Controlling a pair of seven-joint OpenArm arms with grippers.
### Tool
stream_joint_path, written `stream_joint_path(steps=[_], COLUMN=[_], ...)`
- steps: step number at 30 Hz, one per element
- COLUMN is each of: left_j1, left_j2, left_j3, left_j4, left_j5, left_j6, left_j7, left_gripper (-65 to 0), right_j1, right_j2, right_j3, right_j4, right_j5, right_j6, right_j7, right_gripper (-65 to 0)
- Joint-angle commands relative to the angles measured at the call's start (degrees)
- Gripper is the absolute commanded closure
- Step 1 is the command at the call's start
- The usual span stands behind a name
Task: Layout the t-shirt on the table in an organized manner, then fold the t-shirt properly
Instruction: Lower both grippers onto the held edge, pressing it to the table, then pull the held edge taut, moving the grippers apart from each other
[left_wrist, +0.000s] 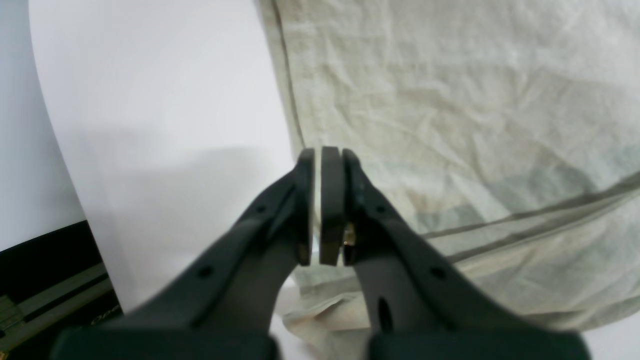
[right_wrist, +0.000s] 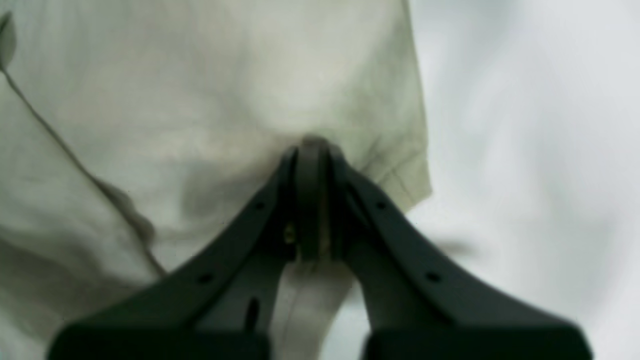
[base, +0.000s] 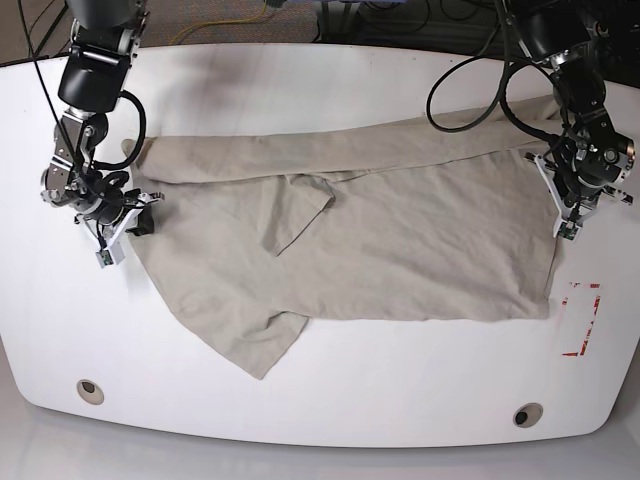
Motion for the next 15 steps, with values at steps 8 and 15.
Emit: stream_joint_path(steps=[8, 15], left_j1=[-1.0, -1.0], left_j2=[-0.6, -0.8], left_j3=[0.0, 0.0], left_j4=[1.1, 1.1], left_j5=[0.0, 0.0], left_j6=[0.1, 0.1], left_j7=[-0.6, -0.6], left_gripper=[0.0, 0.0], right_j1=[-4.5, -10.7], right_j2=[-0.2, -3.2], right_j3=[7.5, 9.4], right_j4=[23.2, 32.4], right_j5=[-0.5, -0.5], right_j6=[-0.5, -0.5], right_j7=[-13.3, -16.1], right_gripper=[-21.1, -19.5])
